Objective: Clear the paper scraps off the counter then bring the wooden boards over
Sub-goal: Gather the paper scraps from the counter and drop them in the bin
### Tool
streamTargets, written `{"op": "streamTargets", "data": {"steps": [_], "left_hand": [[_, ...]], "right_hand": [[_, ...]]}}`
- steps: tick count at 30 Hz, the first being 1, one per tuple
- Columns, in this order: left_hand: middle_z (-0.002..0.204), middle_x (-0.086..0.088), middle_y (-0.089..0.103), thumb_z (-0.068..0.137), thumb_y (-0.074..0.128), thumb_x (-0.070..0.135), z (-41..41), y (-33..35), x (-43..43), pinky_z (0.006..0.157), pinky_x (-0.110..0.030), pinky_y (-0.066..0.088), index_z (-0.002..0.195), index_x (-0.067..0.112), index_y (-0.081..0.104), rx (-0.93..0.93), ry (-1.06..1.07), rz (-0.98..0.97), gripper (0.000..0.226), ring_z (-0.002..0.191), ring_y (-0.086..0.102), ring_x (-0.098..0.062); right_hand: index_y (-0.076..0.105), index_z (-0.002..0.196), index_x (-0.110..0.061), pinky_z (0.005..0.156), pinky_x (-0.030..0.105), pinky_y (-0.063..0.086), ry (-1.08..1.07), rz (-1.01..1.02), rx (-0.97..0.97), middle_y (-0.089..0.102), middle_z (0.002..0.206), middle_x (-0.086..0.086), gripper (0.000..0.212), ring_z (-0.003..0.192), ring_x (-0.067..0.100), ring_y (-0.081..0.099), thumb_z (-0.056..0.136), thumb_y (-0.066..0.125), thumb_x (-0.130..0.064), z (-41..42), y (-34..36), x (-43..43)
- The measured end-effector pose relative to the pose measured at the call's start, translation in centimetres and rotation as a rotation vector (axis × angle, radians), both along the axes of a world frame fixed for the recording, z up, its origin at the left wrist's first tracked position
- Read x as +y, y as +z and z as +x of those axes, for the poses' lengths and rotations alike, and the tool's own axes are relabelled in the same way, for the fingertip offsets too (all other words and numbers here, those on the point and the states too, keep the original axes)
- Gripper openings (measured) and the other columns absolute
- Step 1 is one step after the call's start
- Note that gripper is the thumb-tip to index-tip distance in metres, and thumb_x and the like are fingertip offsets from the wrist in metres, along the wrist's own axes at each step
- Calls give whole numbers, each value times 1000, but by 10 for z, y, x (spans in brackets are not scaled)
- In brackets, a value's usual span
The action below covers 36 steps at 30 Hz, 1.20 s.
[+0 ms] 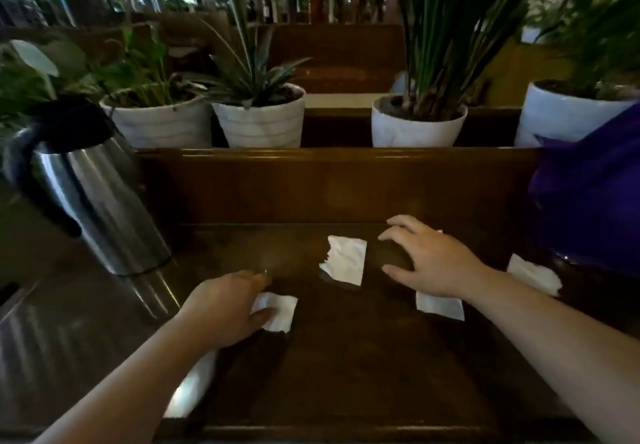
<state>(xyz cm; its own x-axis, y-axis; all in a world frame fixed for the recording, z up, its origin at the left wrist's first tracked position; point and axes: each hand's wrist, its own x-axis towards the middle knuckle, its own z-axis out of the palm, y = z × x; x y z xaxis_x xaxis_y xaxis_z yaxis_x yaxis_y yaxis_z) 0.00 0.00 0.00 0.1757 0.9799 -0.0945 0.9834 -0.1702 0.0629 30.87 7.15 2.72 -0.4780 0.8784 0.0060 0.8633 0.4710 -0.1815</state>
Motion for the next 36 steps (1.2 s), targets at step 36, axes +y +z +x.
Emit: {"op": "streamTargets", "data": {"steps": [36], "left_hand": [[91, 9, 58, 94, 45, 38, 130, -4, 84, 60, -23, 48, 112, 30, 50, -7, -56, -14, 20, 71, 55, -6]], "right_hand": [[56, 122, -25, 76, 34, 50, -128, -66, -68, 52, 115, -2, 31, 100, 18, 57, 93, 55, -36, 65, -36, 101]]}}
